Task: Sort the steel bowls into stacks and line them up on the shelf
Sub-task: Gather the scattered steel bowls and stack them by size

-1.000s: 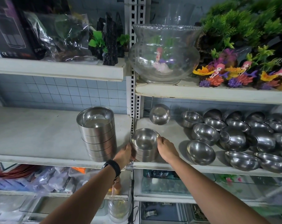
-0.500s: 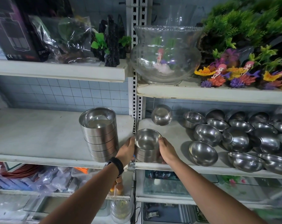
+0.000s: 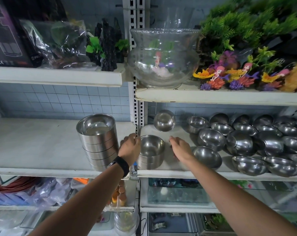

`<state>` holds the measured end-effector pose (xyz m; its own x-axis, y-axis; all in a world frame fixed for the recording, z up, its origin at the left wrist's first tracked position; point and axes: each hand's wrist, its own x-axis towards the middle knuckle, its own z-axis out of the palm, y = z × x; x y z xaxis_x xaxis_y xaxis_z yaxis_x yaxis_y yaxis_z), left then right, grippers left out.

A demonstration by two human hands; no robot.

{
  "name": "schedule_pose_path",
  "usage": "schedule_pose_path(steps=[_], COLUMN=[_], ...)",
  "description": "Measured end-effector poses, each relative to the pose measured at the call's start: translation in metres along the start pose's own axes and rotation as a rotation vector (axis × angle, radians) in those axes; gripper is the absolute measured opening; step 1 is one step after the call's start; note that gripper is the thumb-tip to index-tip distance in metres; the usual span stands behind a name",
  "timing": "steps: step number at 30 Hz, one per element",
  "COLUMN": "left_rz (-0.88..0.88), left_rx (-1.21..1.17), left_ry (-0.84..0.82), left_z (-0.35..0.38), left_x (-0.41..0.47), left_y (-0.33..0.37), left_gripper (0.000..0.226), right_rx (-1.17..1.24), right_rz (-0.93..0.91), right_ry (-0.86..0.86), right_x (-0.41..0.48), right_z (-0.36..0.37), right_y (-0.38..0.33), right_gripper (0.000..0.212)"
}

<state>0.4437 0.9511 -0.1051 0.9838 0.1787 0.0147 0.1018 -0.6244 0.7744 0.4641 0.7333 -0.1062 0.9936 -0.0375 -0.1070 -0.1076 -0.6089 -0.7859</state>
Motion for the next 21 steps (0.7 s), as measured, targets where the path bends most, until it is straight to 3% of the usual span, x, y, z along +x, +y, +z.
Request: schedule_pose_path(steps=[3,12,21], left_rz=[0.117,0.373,0.553], left_rx=[0.138,0.51,0.715], left_ry=[0.016,-0.01,-0.027], left_z=[0.002,0.018,0.061], left_x=[0.001,0.023,0.027], left_y=[0.024,0.072,0.114], left_gripper=[0.04,0.036,0.043], right_rx=[-0.107,-0.768,-0.953], right_rz=[-0.088,-0.277,-0.268], right_ry=[0.043,0.076,0.124], right_x=[0.005,0.009,0.001], right_z=[-0.03,-0.115,-0.162], right_y=[-0.003,0.007,0.047], right_gripper=[0.05,0.045,0.044])
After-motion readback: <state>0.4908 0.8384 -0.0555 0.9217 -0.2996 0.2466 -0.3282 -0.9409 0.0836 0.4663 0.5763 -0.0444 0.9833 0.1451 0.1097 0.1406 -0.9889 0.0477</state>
